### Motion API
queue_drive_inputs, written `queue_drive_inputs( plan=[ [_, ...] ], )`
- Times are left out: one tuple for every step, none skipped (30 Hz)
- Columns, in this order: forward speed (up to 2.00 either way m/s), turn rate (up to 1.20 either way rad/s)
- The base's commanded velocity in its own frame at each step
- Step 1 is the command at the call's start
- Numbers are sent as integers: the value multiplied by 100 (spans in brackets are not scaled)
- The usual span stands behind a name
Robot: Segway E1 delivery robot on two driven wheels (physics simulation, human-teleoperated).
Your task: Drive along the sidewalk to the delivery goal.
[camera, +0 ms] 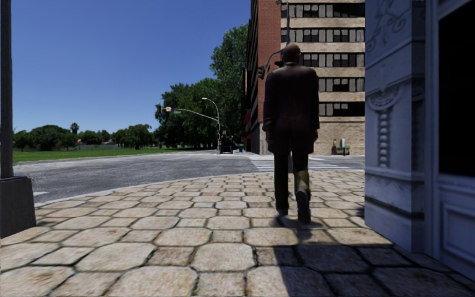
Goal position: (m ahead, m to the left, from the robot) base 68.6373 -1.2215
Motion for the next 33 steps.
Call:
queue_drive_inputs(
  plan=[
    [115,0],
    [115,0],
    [115,0],
    [115,0],
    [115,0],
    [115,0],
    [115,0],
    [116,0],
    [119,0],
    [125,0],
    [130,0],
    [130,0],
    [134,-15],
    [138,-22],
    [139,-24],
    [139,-24],
    [140,-25],
    [140,-25],
    [140,-25],
    [140,-25],
    [140,-25],
    [140,-25],
    [140,-25],
    [140,-25],
    [140,-25],
    [140,-25],
    [140,-25],
    [140,-25],
    [140,-25],
    [140,-25],
    [140,-25],
    [140,-25],
    [140,-25]
  ],
)
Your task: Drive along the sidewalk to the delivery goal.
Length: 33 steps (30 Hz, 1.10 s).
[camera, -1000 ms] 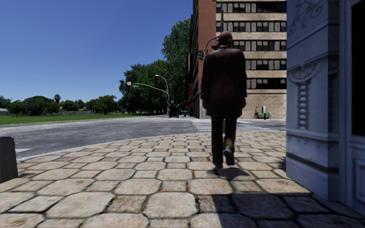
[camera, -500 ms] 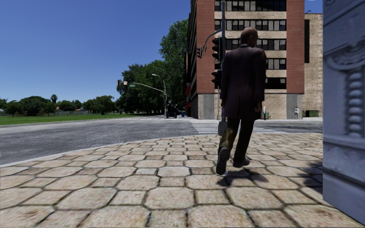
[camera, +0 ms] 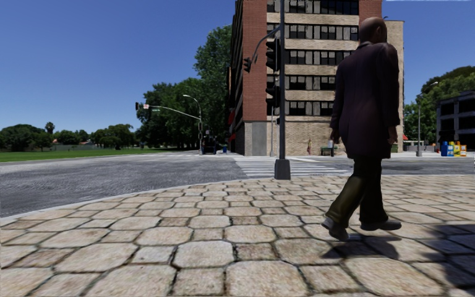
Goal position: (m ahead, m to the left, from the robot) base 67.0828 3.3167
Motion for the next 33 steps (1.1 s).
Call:
queue_drive_inputs(
  plan=[
    [140,-25],
    [140,-25],
    [140,-25],
    [140,-25],
    [140,-25],
    [140,-25],
    [140,-25],
    [140,-25],
    [140,-25],
    [140,-25],
    [140,-25],
    [140,-25],
    [140,-25],
    [140,-25],
    [140,-25],
    [140,-25],
    [140,-25],
    [140,-25],
    [150,-25],
    [150,-25],
    [200,-27],
    [200,-40],
    [200,-45],
    [200,-45],
    [200,-47],
    [200,-47],
    [200,-47],
    [200,-47],
    [200,-48],
    [200,-49],
    [200,-52],
    [200,-52],
    [200,-54]
  ],
)
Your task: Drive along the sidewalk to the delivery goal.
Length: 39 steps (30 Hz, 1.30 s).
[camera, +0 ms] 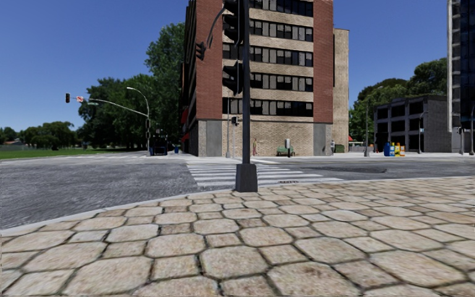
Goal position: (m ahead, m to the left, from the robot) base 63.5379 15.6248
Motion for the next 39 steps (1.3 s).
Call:
queue_drive_inputs(
  plan=[
    [200,-55],
    [200,-55],
    [200,-55],
    [200,-56],
    [200,-59],
    [200,-62],
    [200,-62],
    [200,-63],
    [200,-64],
    [200,-64],
    [200,-64],
    [200,-64],
    [200,-64],
    [200,-64],
    [200,-64],
    [200,-64],
    [200,-64],
    [200,-64],
    [200,-64],
    [200,-64],
    [200,-62],
    [200,-61],
    [200,-56],
    [200,-56],
    [200,0],
    [200,0],
    [200,0],
    [200,0],
    [200,0],
    [200,0],
    [200,0],
    [200,0],
    [200,0],
    [200,0],
    [200,0],
    [200,5],
    [200,51],
    [200,51],
    [200,51]
  ],
)
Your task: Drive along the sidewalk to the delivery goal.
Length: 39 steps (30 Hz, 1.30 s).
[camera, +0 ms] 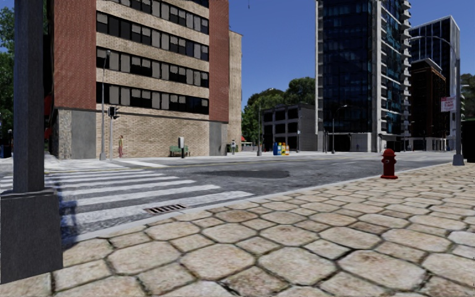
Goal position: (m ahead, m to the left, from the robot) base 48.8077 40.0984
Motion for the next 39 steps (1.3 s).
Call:
queue_drive_inputs(
  plan=[
    [200,51],
    [200,51],
    [200,51],
    [200,51],
    [200,51],
    [200,51],
    [200,51],
    [200,53],
    [200,61],
    [200,64],
    [200,64],
    [200,64],
    [200,64],
    [200,64],
    [200,64],
    [200,64],
    [200,64],
    [200,64],
    [200,64],
    [200,64],
    [200,63],
    [200,63],
    [198,62],
    [184,62],
    [184,62],
    [174,62],
    [165,62],
    [160,62],
    [160,62],
    [156,62],
    [154,62],
    [154,59],
    [154,59],
    [154,58],
    [153,52],
    [153,44],
    [153,44],
    [153,41],
    [153,40]
  ],
)
